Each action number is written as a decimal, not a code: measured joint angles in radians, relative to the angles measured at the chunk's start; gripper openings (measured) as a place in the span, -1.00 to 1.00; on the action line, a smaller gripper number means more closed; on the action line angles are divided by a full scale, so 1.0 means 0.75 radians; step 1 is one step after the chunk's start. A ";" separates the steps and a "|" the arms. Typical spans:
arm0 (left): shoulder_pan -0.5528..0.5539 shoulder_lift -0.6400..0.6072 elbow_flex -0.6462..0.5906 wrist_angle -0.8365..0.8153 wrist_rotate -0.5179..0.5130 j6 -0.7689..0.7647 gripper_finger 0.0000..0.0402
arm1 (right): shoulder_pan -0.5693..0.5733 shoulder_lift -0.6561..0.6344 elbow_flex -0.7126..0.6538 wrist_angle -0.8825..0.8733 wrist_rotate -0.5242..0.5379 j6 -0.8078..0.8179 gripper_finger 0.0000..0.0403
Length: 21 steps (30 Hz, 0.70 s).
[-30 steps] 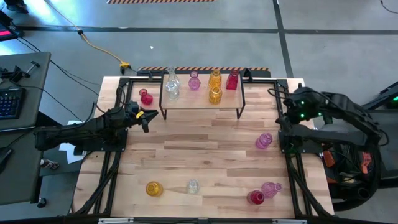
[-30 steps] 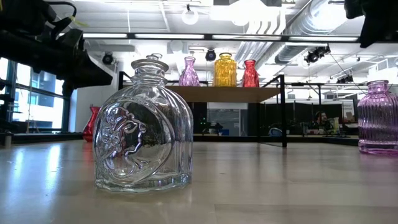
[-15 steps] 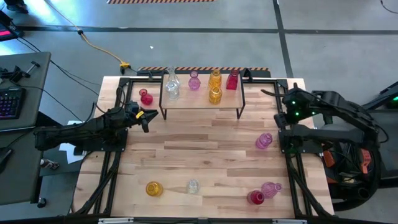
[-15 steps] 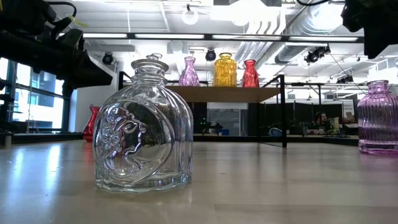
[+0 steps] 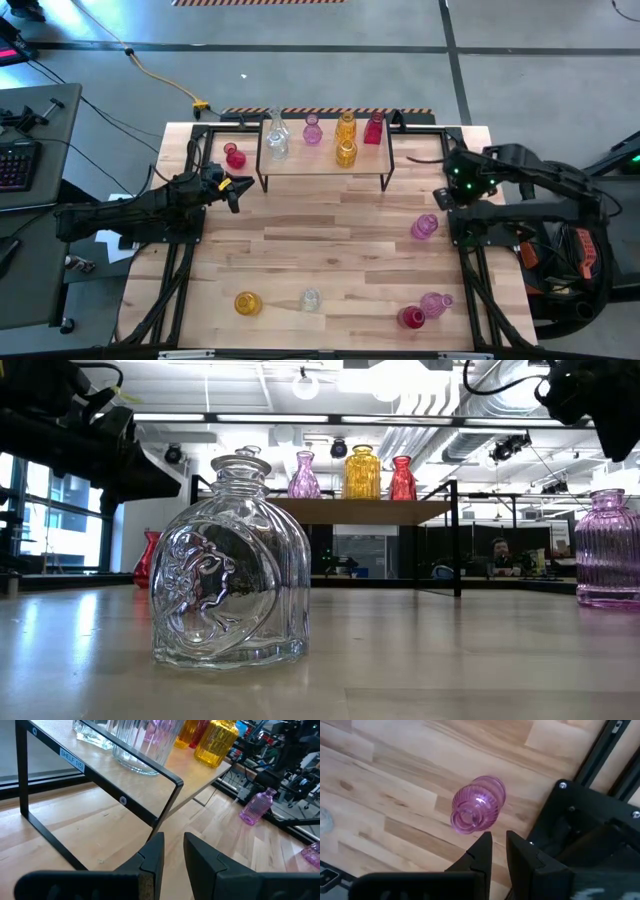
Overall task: Sort vases onto shelf
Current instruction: Put the top purple vase on the shelf aligned with the other purple vase
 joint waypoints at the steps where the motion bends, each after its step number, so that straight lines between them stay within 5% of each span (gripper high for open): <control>1: 0.000 0.000 0.000 0.000 0.000 0.000 -0.68 | 0.027 0.000 0.000 0.000 0.006 0.032 -0.81; 12: 0.000 0.000 0.000 0.000 0.000 0.001 -0.68 | 0.328 0.158 0.000 0.022 0.134 0.209 -0.41; 21: 0.000 0.000 0.000 0.000 0.000 0.001 -0.68 | 0.419 0.244 -0.005 0.063 0.183 0.279 -0.35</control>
